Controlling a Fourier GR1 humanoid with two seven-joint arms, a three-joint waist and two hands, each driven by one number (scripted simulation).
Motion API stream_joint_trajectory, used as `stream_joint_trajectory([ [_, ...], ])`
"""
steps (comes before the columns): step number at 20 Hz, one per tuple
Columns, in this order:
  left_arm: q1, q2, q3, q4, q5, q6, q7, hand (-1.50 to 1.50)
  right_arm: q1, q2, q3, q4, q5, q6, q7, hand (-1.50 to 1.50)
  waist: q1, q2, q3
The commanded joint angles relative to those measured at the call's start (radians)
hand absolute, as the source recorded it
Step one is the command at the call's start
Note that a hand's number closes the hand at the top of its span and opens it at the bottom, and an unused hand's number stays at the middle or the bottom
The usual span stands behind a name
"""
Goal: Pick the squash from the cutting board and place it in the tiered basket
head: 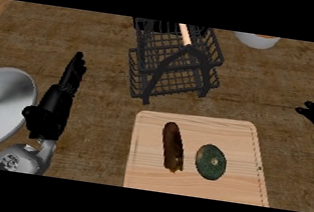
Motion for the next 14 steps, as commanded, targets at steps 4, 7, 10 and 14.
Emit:
stream_joint_trajectory([
  [4, 0.016, 0.003, 0.017, 0.024, 0.013, -0.018, -0.016, 0.0, -0.093, -0.212, -0.127, -0.245, 0.335, 0.1, -0.026, -1.5, -0.015, -0.014, -0.003],
  [7, 0.008, -0.005, 0.009, 0.024, 0.002, -0.01, -0.005, 0.0, -0.124, -0.239, -0.15, -0.401, 0.479, 0.063, -0.021, -1.5, -0.014, -0.015, -0.001],
  [10, -0.023, -0.024, 0.021, 0.056, -0.004, 0.007, 0.003, 0.0, -0.103, -0.25, -0.154, -0.558, 0.612, 0.055, -0.023, -1.5, -0.027, -0.012, -0.001],
  [14, -0.011, -0.034, 0.012, 0.051, -0.025, 0.002, -0.021, 0.0, -0.043, -0.181, -0.081, -0.756, 0.775, -0.028, 0.038, -1.5, -0.006, -0.009, -0.002],
])
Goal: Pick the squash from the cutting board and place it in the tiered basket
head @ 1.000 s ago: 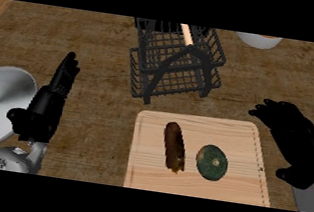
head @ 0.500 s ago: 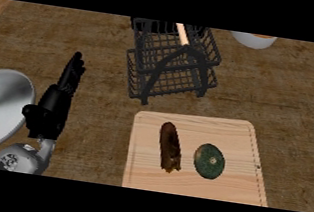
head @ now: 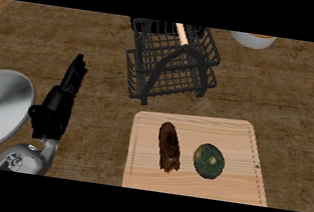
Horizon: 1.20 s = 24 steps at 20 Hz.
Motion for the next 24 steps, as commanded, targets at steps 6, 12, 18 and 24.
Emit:
stream_joint_trajectory([
  [6, -0.029, -0.008, 0.065, 0.038, 0.001, -0.076, -0.018, 0.0, 0.13, 0.092, 0.124, -0.335, 0.208, -0.033, 0.145, -1.5, 0.014, 0.005, -0.001],
  [12, -0.009, -0.061, 0.051, 0.011, -0.053, -0.08, 0.005, 0.0, 0.179, 0.162, 0.194, -0.453, 0.316, -0.007, 0.198, -1.5, 0.018, 0.005, -0.001],
  [18, 0.034, -0.098, 0.039, -0.026, -0.105, -0.063, 0.014, 0.0, 0.208, 0.129, 0.163, -0.397, 0.404, 0.078, 0.156, -1.5, 0.021, 0.005, 0.0],
  [24, -0.046, -0.101, 0.127, 0.047, -0.091, -0.126, 0.034, 0.0, 0.194, 0.131, 0.167, -0.395, 0.495, 0.101, 0.142, -1.5, 0.019, 0.006, -0.001],
])
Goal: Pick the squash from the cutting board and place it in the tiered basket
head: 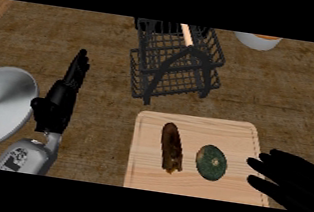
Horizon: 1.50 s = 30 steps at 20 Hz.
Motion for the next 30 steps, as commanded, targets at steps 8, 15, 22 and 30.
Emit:
stream_joint_trajectory([
  [8, 0.025, -0.05, 0.034, 0.005, -0.051, -0.039, -0.014, 0.0, -0.05, 0.035, 0.117, 0.081, 0.362, -0.032, -0.128, -1.5, 0.006, 0.002, 0.0],
  [15, 0.048, -0.052, 0.064, 0.011, -0.059, -0.092, -0.033, 0.0, 0.008, -0.037, 0.13, 0.126, 0.52, -0.157, -0.402, -1.5, 0.003, 0.001, 0.001],
  [22, 0.001, -0.088, 0.065, -0.03, -0.122, -0.082, 0.063, 0.0, 0.069, 0.029, 0.192, 0.138, 0.682, -0.287, -0.425, -1.5, -0.001, 0.0, 0.0],
  [30, -0.01, -0.106, 0.134, 0.057, -0.113, -0.124, -0.032, 0.0, -0.066, 0.119, 0.189, 0.294, 0.737, -0.247, -0.385, -1.5, 0.003, 0.002, 0.0],
])
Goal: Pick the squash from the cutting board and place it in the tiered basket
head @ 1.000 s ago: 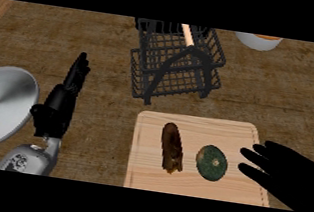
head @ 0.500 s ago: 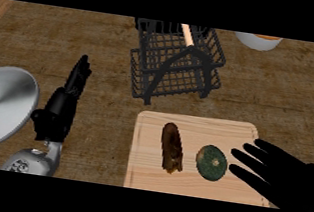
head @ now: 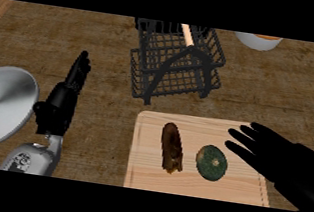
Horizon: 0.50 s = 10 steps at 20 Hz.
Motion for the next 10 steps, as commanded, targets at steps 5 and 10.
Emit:
stream_joint_trajectory([
  [5, 0.039, 0.022, 0.039, -0.083, 0.017, -0.064, 0.039, 0.0, -0.005, -0.016, -0.035, 0.22, 0.06, -0.083, -0.152, -1.5, 0.006, 0.0, 0.0],
  [10, 0.053, -0.058, -0.005, -0.037, -0.064, -0.007, -0.012, 0.0, 0.017, 0.025, 0.0, 0.238, 0.103, -0.145, -0.204, -1.5, 0.001, 0.0, 0.0],
])
